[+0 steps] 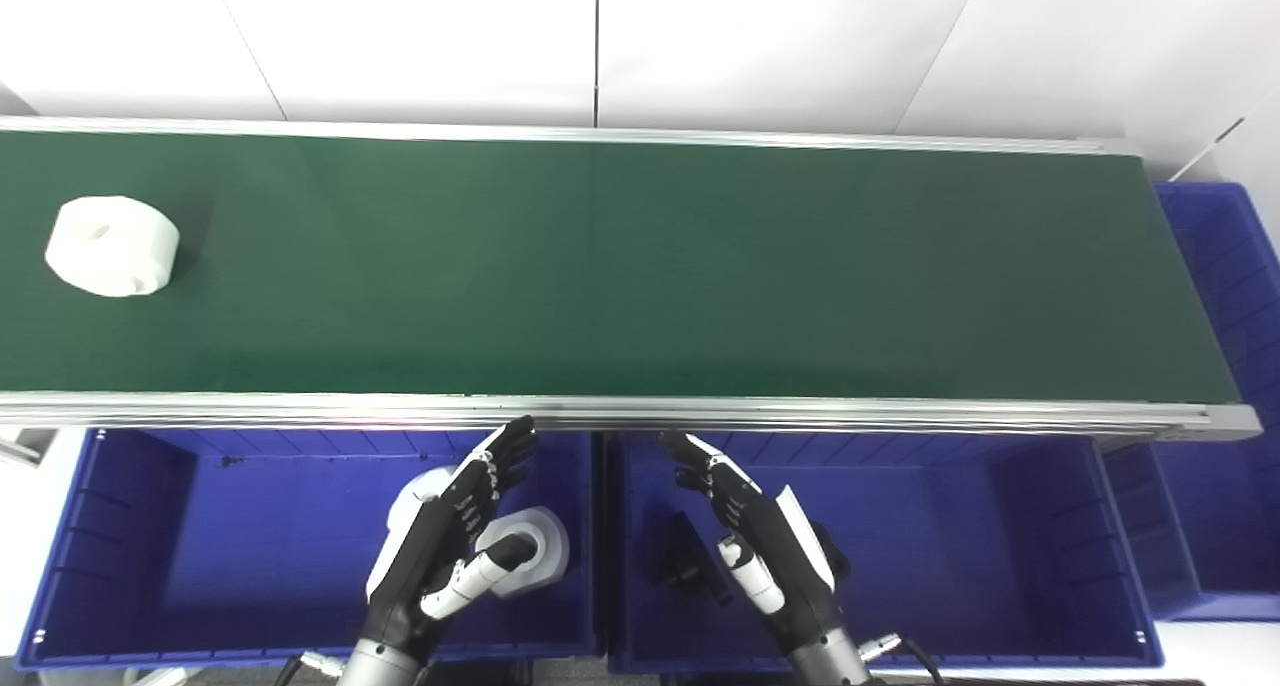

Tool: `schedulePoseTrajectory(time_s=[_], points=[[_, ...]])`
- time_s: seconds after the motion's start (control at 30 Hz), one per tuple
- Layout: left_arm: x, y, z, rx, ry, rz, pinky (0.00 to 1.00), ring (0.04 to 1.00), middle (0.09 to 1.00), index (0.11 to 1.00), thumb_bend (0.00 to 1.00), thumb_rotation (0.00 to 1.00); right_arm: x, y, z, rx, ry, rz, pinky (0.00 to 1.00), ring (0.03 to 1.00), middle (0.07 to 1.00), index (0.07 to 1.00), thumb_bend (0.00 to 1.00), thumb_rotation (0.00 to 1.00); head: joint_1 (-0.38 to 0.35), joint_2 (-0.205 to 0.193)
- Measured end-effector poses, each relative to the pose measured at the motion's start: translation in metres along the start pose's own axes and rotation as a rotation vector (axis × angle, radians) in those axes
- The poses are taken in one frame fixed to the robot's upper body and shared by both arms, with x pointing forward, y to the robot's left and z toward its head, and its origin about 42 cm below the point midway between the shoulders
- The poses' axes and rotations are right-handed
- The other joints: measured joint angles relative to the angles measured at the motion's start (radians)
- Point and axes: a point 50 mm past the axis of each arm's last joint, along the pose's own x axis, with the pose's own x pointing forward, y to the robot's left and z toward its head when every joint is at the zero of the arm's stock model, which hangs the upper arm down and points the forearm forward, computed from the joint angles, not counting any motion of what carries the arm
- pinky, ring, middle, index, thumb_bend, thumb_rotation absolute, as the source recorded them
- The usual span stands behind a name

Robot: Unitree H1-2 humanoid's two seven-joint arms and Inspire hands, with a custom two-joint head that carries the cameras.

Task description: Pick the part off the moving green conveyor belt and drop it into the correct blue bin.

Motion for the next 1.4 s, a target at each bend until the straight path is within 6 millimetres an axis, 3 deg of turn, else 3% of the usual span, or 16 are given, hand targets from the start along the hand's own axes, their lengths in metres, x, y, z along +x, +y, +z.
schedulePoseTrajectory(time_s=[0.23, 1.03, 1.27, 1.4], points=[[0.0, 0.0, 0.0, -0.001, 0.0, 0.0, 0.9, 0.928, 0.913, 0.899, 0.8, 0.72, 0.0, 0.0, 0.0, 0.0, -0.001, 0.0, 0.88, 0.927, 0.922, 0.861, 0.88, 0.99, -0.003, -0.002], [0.0, -0.001, 0.0, 0.0, -0.006, -0.001, 0.91, 0.93, 0.914, 0.897, 0.78, 0.7, 0.0, 0.0, 0.0, 0.0, -0.001, 0.001, 0.87, 0.925, 0.924, 0.861, 0.89, 0.99, -0.003, 0.0], [0.001, -0.001, -0.005, -0.002, 0.011, -0.004, 0.9, 0.926, 0.91, 0.892, 0.8, 0.71, 0.0, 0.0, -0.004, 0.01, 0.014, 0.006, 0.87, 0.922, 0.921, 0.854, 0.9, 0.98, 0.028, -0.037], [0.005, -0.006, -0.01, 0.008, 0.008, -0.012, 0.87, 0.911, 0.9, 0.879, 0.8, 0.69, -0.001, -0.005, -0.008, 0.012, 0.026, -0.002, 0.85, 0.911, 0.927, 0.864, 0.89, 0.99, 0.103, -0.078]])
